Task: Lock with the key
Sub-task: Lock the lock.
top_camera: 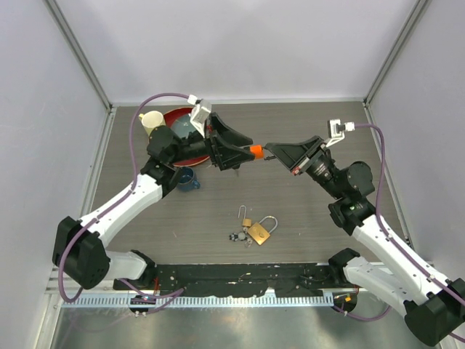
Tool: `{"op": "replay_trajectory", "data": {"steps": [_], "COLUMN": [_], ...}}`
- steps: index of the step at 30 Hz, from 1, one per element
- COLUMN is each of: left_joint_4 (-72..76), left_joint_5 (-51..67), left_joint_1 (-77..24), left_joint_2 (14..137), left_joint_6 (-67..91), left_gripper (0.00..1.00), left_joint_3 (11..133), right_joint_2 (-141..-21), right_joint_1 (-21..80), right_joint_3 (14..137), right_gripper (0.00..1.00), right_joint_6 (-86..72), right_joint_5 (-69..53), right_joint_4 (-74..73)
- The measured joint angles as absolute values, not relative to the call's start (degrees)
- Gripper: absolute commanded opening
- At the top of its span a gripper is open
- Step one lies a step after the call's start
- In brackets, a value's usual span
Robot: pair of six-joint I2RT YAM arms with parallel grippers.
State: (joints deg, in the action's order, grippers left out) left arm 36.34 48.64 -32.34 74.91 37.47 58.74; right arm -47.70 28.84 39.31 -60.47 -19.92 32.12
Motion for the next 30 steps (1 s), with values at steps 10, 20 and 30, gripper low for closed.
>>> {"op": "replay_trajectory", "data": {"steps": [10, 20, 30], "left_joint_4": [46.4, 51.1, 51.9], "left_joint_5": [52.9, 54.8, 55.5], "left_joint_1": [-32.3, -32.5, -32.6], "left_joint_2": [79.1, 81.2, 82.1], "left_joint_6": [45.2, 49.2, 49.7], "left_gripper": [0.46, 0.1, 0.0], "left_joint_3": [58.7, 58.8, 59.5], "right_joint_2": [-48.2, -49.3, -49.5], "right_joint_1": [28.6, 28.4, 28.2], "right_joint_3": [39.3, 39.3, 39.4], "right_gripper": [0.01, 0.01, 0.27], "right_joint_6": [-61.8, -62.4, -61.3], "right_joint_5": [-19.0, -18.9, -18.4], "right_joint_4": [33.2, 34.0, 33.2]}}
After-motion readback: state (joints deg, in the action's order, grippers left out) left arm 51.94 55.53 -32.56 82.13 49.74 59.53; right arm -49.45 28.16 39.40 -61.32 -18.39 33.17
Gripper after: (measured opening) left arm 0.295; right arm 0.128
